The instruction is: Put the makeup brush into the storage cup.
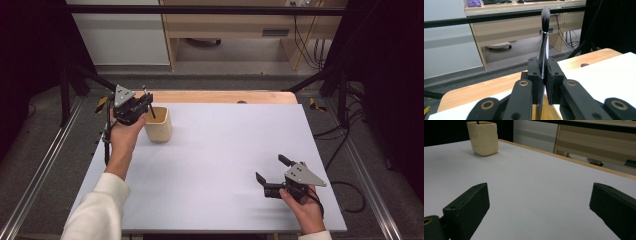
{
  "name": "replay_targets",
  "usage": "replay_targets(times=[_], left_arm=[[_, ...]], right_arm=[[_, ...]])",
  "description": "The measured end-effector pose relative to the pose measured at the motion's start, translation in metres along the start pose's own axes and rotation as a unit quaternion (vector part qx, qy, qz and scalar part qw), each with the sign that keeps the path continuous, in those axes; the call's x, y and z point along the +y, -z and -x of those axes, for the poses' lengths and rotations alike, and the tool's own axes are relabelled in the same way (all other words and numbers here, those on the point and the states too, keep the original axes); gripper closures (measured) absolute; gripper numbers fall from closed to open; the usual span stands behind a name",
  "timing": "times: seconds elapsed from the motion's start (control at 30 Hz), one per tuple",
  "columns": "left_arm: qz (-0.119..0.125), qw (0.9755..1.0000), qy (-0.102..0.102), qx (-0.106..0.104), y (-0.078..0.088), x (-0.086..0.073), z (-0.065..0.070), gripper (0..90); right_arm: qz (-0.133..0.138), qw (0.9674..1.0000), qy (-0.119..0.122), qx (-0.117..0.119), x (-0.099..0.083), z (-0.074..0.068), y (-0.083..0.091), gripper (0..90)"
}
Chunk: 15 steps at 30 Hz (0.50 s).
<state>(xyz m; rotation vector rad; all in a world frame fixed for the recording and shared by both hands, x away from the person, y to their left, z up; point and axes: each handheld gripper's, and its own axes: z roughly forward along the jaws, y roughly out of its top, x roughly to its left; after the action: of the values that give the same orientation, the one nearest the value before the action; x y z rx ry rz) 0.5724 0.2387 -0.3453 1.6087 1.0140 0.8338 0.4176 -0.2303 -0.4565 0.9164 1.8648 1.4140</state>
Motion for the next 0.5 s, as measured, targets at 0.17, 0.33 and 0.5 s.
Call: replay_targets(times=[0.17, 0.33, 0.5], left_arm=[[-0.005, 1.0, 0.003, 0.005, -0.002, -0.007, 0.001, 83.3], [-0.009, 0.9999, -0.001, 0.005, -0.003, -0.011, 0.001, 83.3], [-0.012, 0.9999, -0.004, 0.004, -0.005, -0.012, 0.004, 83.3]], right_arm=[[-0.002, 1.0, 0.002, -0.002, 0.0, 0.0, -0.001, 3.3], [-0.003, 1.0, 0.004, 0.001, 0.0, -0.001, -0.001, 3.7], [-0.003, 1.0, 0.001, 0.002, -0.001, -0.001, -0.001, 3.6]])
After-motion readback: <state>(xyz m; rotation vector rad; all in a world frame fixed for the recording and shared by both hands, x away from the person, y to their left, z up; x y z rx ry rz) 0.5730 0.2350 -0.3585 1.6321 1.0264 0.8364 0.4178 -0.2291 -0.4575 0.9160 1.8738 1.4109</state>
